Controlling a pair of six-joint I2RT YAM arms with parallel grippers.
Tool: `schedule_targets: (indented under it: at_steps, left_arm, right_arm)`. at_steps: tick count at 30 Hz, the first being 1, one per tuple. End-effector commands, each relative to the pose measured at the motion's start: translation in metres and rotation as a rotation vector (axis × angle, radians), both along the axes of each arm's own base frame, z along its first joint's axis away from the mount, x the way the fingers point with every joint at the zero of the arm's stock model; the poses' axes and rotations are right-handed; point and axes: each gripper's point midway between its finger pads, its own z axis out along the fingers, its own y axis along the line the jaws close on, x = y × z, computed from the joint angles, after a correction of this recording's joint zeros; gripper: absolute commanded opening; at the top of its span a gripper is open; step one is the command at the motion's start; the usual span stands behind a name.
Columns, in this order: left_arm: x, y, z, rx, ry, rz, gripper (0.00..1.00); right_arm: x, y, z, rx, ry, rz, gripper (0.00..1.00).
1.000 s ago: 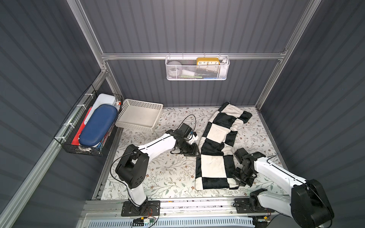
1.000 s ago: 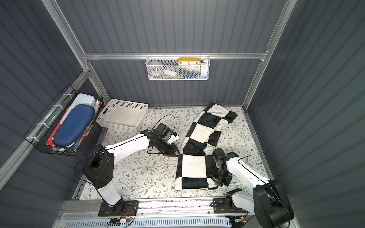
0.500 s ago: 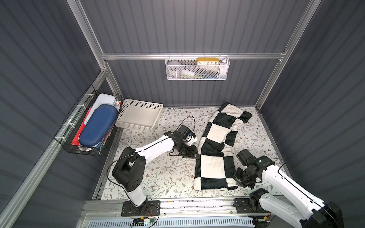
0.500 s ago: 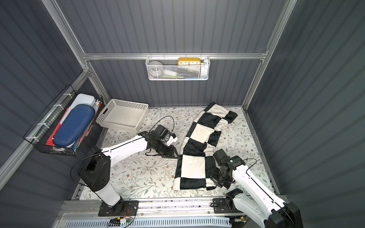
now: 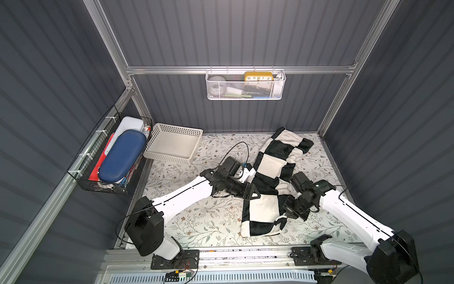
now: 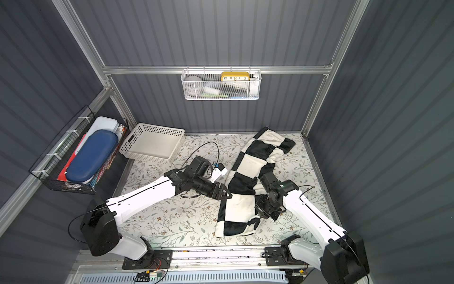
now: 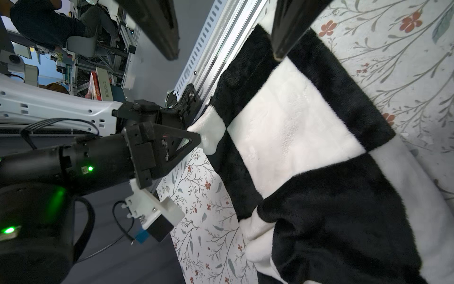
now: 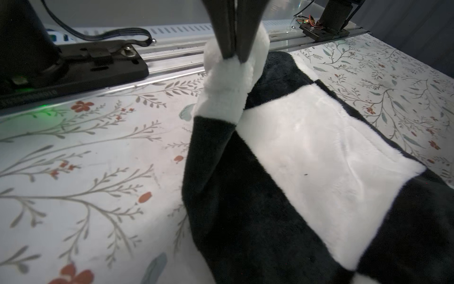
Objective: Roll up the pillowcase
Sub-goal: Roll the pillowcase at the center of the board.
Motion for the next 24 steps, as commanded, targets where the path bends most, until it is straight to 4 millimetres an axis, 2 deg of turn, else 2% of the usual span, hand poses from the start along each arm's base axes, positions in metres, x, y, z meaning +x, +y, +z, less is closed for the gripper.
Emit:
schedule_targets:
  at_steps: [1,5,9,14,18,21,24]
  left_arm:
    - [-0.002,-0.001,-0.009,0.012,0.028,0.002,0.64]
    - [0.0,0.001,-0.015,0.037,0.03,0.005,0.64]
    - [0.001,0.002,-0.015,0.05,0.02,0.007,0.64]
    - [0.004,-0.001,-0.017,0.058,0.019,0.002,0.64]
    - [0.007,-0.002,-0.018,0.068,0.011,-0.003,0.64]
    - [0.008,-0.004,-0.02,0.072,0.011,-0.007,0.64]
    - [0.002,-0.006,-0.017,0.084,0.007,-0.018,0.63]
  right_arm:
    - [0.014,0.002,0.001,0.01,-0.009,-0.011,0.0]
    - [0.024,-0.004,-0.013,-0.004,0.041,-0.036,0.0]
    - [0.038,-0.021,-0.019,-0.021,0.032,-0.097,0.0]
    - [0.041,-0.049,-0.019,-0.096,0.069,-0.12,0.0]
    - [0.044,-0.062,-0.02,-0.114,0.068,-0.138,0.0]
    - [0.049,-0.069,-0.021,-0.089,0.073,-0.182,0.0]
    - [0.057,-0.067,-0.021,-0.067,0.05,-0.193,0.0]
